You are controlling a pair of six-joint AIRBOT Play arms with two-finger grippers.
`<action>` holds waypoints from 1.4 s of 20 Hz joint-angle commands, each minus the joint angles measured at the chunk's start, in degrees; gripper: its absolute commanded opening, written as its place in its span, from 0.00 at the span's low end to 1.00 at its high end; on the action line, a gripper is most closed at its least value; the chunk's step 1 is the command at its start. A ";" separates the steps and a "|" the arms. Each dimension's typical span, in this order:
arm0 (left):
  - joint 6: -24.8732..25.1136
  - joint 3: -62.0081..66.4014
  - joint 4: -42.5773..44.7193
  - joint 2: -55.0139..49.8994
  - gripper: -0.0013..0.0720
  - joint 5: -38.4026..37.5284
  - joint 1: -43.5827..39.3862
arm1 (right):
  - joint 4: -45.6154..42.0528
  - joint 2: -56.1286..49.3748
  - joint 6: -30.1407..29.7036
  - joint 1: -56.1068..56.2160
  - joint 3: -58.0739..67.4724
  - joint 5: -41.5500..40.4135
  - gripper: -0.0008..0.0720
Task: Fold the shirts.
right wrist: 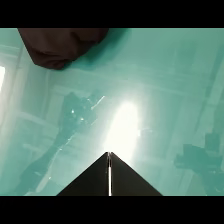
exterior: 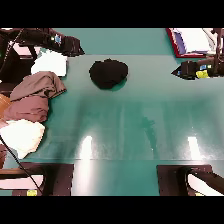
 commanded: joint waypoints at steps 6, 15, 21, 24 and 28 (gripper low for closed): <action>0.00 0.00 -0.02 -0.07 0.05 0.02 0.02 | 0.04 -0.22 0.00 0.07 0.04 -0.15 0.04; -0.35 0.00 -1.68 -0.20 0.05 2.14 0.02 | 0.04 -0.22 0.00 0.07 0.04 -0.33 0.04; 0.26 -0.07 0.13 -7.54 0.78 12.44 0.02 | 0.50 -0.22 0.04 0.09 0.04 -2.71 0.04; -0.83 -0.07 0.57 -15.80 0.78 16.96 0.09 | 0.50 -0.22 0.04 0.09 0.02 -2.58 0.04; -1.09 -0.07 0.26 -25.99 0.78 24.70 0.07 | 0.52 -0.22 0.07 0.11 0.04 -2.43 0.04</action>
